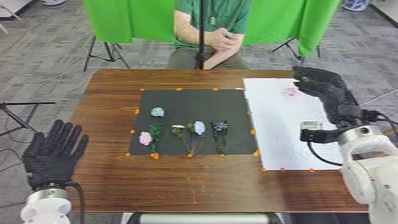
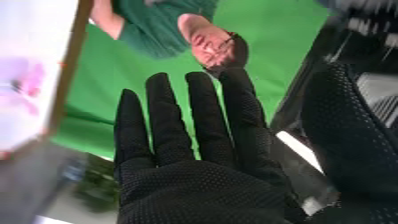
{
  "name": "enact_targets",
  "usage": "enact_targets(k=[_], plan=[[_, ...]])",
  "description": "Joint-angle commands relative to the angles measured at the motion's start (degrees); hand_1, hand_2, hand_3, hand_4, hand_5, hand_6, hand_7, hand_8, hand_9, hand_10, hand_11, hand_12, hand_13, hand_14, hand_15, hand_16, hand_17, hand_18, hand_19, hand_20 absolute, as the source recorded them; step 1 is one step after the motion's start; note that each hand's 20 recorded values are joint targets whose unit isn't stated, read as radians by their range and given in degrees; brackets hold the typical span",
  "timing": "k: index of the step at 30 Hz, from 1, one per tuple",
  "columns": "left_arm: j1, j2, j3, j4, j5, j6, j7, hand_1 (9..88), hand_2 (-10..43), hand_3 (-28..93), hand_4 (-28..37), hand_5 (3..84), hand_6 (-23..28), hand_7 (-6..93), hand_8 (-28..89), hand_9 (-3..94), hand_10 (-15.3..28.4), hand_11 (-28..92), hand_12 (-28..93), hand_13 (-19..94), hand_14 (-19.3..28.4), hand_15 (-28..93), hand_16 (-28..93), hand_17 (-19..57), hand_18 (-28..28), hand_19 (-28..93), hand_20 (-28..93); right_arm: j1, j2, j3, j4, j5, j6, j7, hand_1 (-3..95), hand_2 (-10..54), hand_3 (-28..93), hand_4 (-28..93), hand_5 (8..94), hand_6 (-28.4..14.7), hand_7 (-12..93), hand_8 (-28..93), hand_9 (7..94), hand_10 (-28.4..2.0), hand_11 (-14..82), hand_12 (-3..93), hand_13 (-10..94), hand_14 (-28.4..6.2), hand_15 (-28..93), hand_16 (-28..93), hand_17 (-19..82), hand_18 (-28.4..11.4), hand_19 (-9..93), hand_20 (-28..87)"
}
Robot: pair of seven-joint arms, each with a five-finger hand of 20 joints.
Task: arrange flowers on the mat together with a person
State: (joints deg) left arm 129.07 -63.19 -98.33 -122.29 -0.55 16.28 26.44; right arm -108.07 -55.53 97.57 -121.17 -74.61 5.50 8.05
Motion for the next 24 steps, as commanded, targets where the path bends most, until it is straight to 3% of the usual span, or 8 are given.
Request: enact_targets(k=[1, 16, 24], plan=[[0.27, -0.02, 0.0, 0.32, -0.01, -1.07, 0.21, 28.0, 13.5, 78, -28.3, 50.4, 8.5, 15.9, -11, 45.2, 13.4, 22, 8, 34, 15.3, 32, -8, -6.6, 16.1, 41, 12, -5.43, -2.38, 3.41, -1.25, 16.06, -1.67, -0.4, 27.5, 2.9, 79, -28, 42.9, -3.0, 15, -12, 42.6, -12.8, 6.3, 13.2, 35, -15.7, 10, 20, 8, -18.0, 32, 8], [-0.05, 0.19, 0.18, 0.66, 0.34, -2.08, -0.1, 27.9, 13.2, 78, -28.3, 50.2, 8.4, 15.8, -11, 45.0, 13.3, 22, 7, 34, 15.2, 32, -8, -6.6, 16.1, 40, 12, -9.02, -4.24, 6.77, -2.23, 17.29, -4.79, -1.33, 27.9, 2.6, 79, -27, 43.3, -2.8, 16, -12, 43.1, -12.7, 6.1, 13.3, 35, -15.6, 10, 20, 8, -18.0, 31, 10], [0.04, 0.08, 0.07, 0.29, 0.5, -2.23, -0.11, 28.0, 13.1, 78, -28.3, 50.2, 8.4, 15.7, -11, 45.1, 13.3, 22, 7, 34, 15.1, 32, -8, -6.6, 16.1, 40, 12, -9.56, -4.73, 7.97, -2.57, 17.95, -5.45, -1.77, 28.0, 2.4, 79, -28, 43.5, -2.8, 16, -12, 43.1, -12.7, 6.0, 13.2, 35, -15.6, 10, 20, 9, -18.1, 31, 10]])
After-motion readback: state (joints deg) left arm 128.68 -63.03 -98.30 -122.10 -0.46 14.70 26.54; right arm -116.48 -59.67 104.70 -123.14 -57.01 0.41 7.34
